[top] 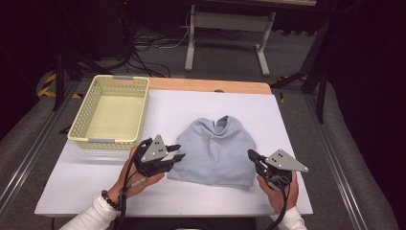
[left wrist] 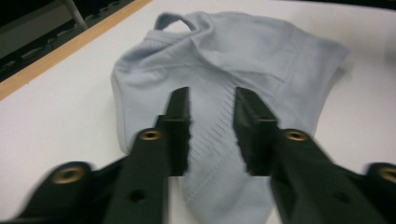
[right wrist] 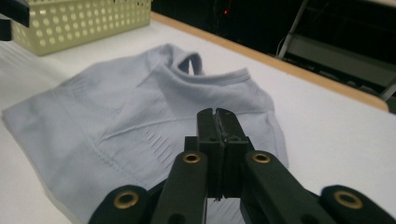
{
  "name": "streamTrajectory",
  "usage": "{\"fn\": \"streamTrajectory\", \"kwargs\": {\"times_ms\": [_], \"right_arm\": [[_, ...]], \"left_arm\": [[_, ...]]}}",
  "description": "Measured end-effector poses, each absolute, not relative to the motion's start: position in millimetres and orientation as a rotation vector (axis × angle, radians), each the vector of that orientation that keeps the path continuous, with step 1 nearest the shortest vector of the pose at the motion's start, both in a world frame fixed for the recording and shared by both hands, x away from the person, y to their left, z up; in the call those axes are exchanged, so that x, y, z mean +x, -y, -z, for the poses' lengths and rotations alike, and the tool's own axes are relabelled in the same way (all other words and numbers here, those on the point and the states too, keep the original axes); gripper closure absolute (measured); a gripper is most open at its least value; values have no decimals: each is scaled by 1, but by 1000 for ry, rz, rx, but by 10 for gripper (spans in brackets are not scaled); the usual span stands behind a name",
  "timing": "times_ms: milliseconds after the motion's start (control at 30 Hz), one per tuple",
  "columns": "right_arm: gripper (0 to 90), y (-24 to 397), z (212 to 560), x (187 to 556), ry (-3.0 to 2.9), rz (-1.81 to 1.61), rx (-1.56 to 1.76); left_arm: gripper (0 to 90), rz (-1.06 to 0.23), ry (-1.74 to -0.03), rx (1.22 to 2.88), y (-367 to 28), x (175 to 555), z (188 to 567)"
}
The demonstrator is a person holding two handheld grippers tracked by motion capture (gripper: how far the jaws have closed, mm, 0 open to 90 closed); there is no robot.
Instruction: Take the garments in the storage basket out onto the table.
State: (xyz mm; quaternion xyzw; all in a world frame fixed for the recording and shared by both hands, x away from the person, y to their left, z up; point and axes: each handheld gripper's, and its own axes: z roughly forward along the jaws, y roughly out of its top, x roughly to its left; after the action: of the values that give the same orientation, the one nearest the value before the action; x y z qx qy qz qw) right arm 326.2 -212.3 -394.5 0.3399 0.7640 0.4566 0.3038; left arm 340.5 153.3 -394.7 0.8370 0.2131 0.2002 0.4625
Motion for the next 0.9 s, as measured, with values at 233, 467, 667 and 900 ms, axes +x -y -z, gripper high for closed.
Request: {"fn": "streamTrajectory", "kwargs": {"times_ms": [233, 467, 667, 900], "right_arm": [[706, 221, 415, 335, -2032, -1155, 1007], [523, 242, 439, 340, -2091, -1090, 1152], [463, 252, 451, 334, -2136, -1098, 1225], [440, 235, 458, 334, -2242, -984, 1171]], "left_arm": [[328, -453, -520, 2192, -148, 329, 432], [235, -432, -564, 2245, -150, 341, 453], [302, -366, -634, 2244, -156, 360, 463], [390, -235, -687, 2237, -154, 372, 464]]}}
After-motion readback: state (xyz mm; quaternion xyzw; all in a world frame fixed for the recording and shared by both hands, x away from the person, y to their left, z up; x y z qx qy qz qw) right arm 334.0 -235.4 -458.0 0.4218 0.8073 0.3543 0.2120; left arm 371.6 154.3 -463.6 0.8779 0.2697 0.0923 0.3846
